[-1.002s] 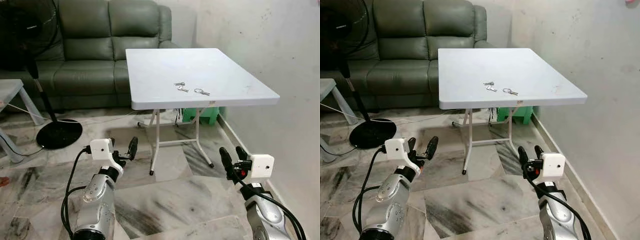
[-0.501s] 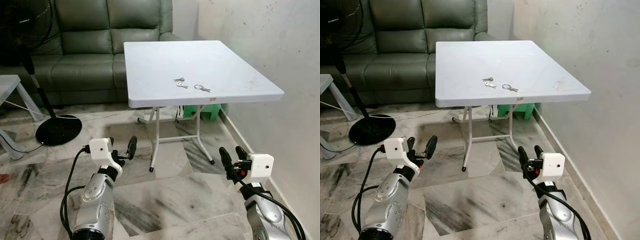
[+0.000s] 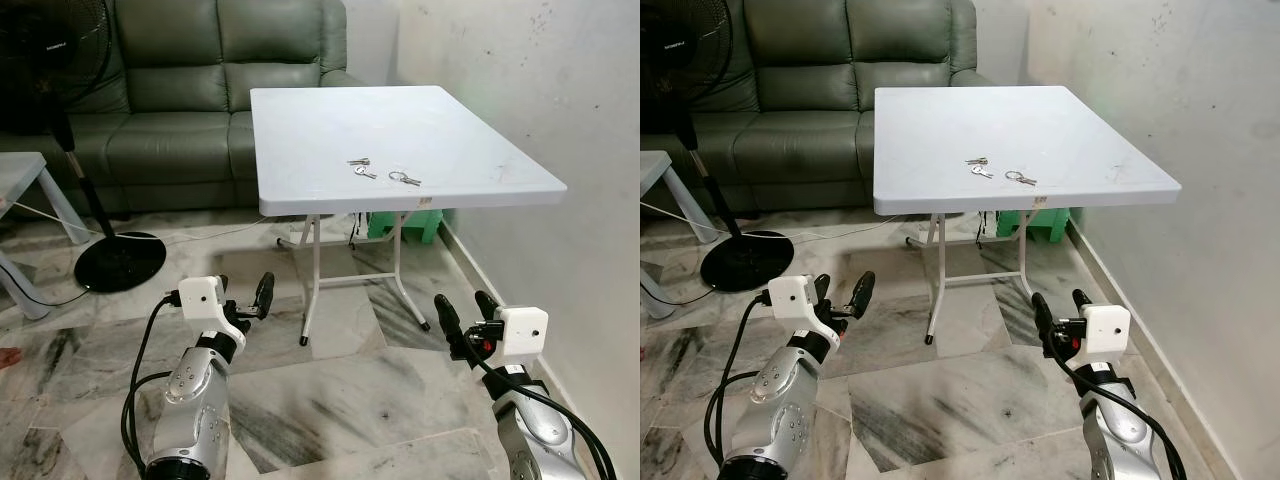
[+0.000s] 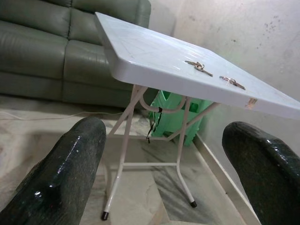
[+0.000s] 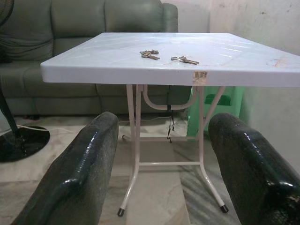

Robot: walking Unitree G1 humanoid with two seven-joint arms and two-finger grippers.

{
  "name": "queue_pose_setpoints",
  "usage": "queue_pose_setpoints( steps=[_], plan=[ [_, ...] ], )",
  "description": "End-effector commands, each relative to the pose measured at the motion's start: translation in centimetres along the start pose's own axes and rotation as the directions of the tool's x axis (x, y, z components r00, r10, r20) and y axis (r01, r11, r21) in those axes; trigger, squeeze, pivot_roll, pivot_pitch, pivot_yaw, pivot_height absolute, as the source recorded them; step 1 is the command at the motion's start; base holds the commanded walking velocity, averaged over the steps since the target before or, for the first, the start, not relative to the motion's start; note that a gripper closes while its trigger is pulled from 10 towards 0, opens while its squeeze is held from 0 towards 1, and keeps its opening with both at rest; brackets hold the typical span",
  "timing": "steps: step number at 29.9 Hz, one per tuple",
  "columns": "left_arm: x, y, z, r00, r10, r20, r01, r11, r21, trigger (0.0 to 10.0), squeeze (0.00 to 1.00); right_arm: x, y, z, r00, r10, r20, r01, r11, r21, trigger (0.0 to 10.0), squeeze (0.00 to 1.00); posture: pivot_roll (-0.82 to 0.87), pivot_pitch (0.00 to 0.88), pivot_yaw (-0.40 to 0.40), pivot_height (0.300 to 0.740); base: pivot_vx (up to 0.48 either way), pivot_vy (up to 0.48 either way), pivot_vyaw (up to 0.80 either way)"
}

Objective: Hang keys on a hook

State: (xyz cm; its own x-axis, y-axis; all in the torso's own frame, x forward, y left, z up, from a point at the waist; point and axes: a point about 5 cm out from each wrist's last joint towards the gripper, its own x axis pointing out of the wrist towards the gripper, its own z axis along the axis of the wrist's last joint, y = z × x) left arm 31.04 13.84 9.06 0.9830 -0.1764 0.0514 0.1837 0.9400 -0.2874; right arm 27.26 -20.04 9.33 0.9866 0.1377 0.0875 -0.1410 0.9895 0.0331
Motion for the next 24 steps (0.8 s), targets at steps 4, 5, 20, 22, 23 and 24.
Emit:
queue_pose_setpoints(
  steps=[4,5,20,22,23,24],
  plan=[
    [0.05,-0.02,0.05,1.0,0.006,-0.001,-0.006,1.0,0.01,10.0,0.0,0.24,-0.16,0.17,1.0,0.009,0.004,-0.009,1.0,-0.015,10.0,0.0,-0.01,0.016,-0.044,0.74,0.261,0.135,0.0],
    [0.04,-0.02,0.04,1.0,0.006,-0.001,-0.006,1.0,0.01,10.0,0.0,0.23,-0.15,0.17,1.0,0.009,0.005,-0.009,1.0,-0.016,10.0,0.0,-0.01,0.016,-0.044,0.74,0.281,0.277,0.0],
    [0.09,-0.32,-0.12,1.0,-0.001,-0.009,0.001,1.0,0.022,10.0,0.0,0.09,-0.14,0.04,1.0,0.015,0.001,-0.015,1.0,-0.019,10.0,0.0,-0.01,0.01,-0.046,0.74,0.322,0.278,0.0],
    [0.06,-0.32,-0.14,1.0,0.0,-0.01,0.001,1.0,0.02,10.0,0.0,0.09,-0.14,0.05,1.0,0.016,0.002,-0.015,1.0,-0.019,10.0,0.0,-0.01,0.012,-0.046,0.74,0.345,0.281,0.0],
    [0.06,-0.32,-0.14,1.0,0.0,-0.01,0.001,1.0,0.02,10.0,0.0,0.09,-0.14,0.05,1.0,0.016,0.002,-0.015,1.0,-0.019,10.0,0.0,-0.01,0.012,-0.046,0.74,0.345,0.281,0.0],
    [0.04,-0.29,-0.13,1.0,0.0,-0.01,0.0,1.0,0.024,10.0,0.0,0.09,-0.16,0.04,1.0,0.015,0.001,-0.015,1.0,-0.02,10.0,0.0,-0.01,0.014,-0.047,0.74,0.345,0.27,0.0]
  ],
)
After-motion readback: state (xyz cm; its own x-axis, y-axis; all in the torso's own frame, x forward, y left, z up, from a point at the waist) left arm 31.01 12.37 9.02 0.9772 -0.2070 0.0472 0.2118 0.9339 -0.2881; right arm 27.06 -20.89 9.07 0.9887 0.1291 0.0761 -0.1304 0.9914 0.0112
